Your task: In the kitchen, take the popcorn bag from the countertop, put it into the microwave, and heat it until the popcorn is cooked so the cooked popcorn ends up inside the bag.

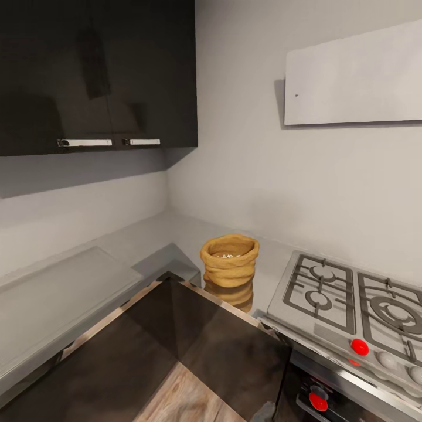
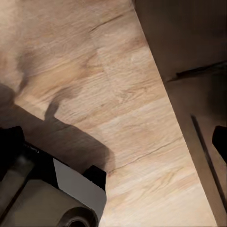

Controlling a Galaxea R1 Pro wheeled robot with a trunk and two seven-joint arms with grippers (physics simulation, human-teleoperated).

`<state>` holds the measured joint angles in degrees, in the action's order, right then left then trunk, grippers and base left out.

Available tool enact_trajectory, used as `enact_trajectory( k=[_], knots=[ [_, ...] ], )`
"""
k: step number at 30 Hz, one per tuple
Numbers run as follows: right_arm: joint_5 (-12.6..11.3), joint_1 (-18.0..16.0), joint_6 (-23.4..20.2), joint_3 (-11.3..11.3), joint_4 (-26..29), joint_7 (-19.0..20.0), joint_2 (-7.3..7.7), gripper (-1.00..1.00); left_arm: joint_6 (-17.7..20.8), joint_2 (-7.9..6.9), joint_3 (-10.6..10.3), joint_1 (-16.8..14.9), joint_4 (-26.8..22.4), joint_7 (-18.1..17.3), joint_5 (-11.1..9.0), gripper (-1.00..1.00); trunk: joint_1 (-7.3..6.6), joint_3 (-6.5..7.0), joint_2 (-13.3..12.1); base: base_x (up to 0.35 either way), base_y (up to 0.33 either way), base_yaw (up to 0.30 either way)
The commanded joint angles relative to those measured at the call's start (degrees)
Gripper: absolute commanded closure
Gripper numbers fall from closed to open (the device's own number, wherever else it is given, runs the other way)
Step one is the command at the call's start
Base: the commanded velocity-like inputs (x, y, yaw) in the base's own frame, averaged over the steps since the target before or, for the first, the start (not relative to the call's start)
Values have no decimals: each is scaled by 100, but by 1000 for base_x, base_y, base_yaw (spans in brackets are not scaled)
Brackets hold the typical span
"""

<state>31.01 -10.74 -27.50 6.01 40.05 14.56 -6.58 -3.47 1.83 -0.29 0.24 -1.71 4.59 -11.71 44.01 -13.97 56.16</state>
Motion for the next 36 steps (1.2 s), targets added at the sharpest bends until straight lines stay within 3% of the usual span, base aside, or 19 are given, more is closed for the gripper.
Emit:
enact_trajectory(
  k=[1, 3, 5, 6, 10, 12, 14, 18, 20, 21, 25, 28, 29, 30, 31, 33, 35, 36],
  knots=[
    [67, 0, -329, 33, 432, 345, -10, -100, -7, 2, -6, 3, -11, 15, -36, -100, 1, -8, 4, 0, 0, 0],
    [73, 1, -1072, 83, 1391, 1033, -21, -100, -5, 2, -6, 3, -11, 15, -38, -100, 1, -8, 4, 0, 0, 0],
    [78, 1, -1655, 320, 2403, 1514, -21, -100, 0, 2, -6, 3, -11, 15, -41, -100, 1, -8, 4, 0, 0, 0],
    [79, -2, -1918, 472, 2866, 1613, -20, -100, 2, 2, -6, 3, -13, 15, -41, -100, 1, -8, 4, 0, 0, 0],
    [53, 6, -2860, 695, 4227, 1755, -72, -100, 4, 2, -11, 3, -11, 15, -42, -100, 1, -8, 4, 0, 0, 0],
    [38, 10, -3250, 871, 4491, 1907, -218, -100, 4, 2, -10, 3, -11, 15, -42, -100, 1, -8, 4, 0, 0, 0],
    [29, -139, -3250, 959, 4595, 2069, -320, -100, 4, 2, -13, 3, -10, 15, -42, -100, 1, -8, 4, 0, 0, 0],
    [26, -1268, -3250, 951, 4644, 2159, -341, -100, 6, 3, -14, 3, -6, 15, -42, -100, 1, -8, 4, 0, 0, 0],
    [27, -1829, -3250, 819, 4649, 2145, -341, -100, 6, 2, -12, 3, -5, 15, -42, -100, 1, -8, 4, 0, 0, 0],
    [32, -2181, -3250, 613, 4651, 2137, -341, -100, 5, 2, -14, 3, -5, 15, -42, -100, 1, -8, 4, 0, 0, 0],
    [64, -3017, -3250, -41, 4646, 2082, -341, -100, 4, 5, -10, 3, -5, 15, -42, -100, 1, -8, 4, 0, 0, 0],
    [73, -3386, -3250, -326, 4636, 1523, -341, -100, 4, 6, -13, 3, -8, 15, -42, -100, 1, -8, 4, 0, 0, 0],
    [58, -3529, -3250, -477, 4595, 1064, -309, -100, 4, 3, -13, 3, -6, 15, -42, -100, 1, -8, 4, 0, 0, 0],
    [32, -4180, -3250, -1061, 4229, 180, -145, -100, 11, 2, -15, 3, -6, 15, -42, -100, 1, -8, 4, 0, 0, 0],
    [22, -4427, -3250, -1226, 4036, 113, 7, -100, 10, 2, -15, 3, -5, 15, -42, -100, 1, -8, 4, 0, 0, 0],
    [-23, -4681, -3250, -1369, 3951, 82, 437, -100, 6, 2, -11, 3, -6, 15, -42, -100, 1, -8, 4, 0, 0, 0],
    [-144, -4747, -3250, -1359, 4085, 75, 629, -100, 5, 2, -9, 3, -6, 15, -42, -100, 1, -8, 4, 0, 0, 0],
    [-371, -4768, -3250, -1321, 4120, 73, 694, -100, 4, 2, -14, 3, -5, 10, -42, -100, 1, -8, 4, 0, 0, 0]
  ],
)
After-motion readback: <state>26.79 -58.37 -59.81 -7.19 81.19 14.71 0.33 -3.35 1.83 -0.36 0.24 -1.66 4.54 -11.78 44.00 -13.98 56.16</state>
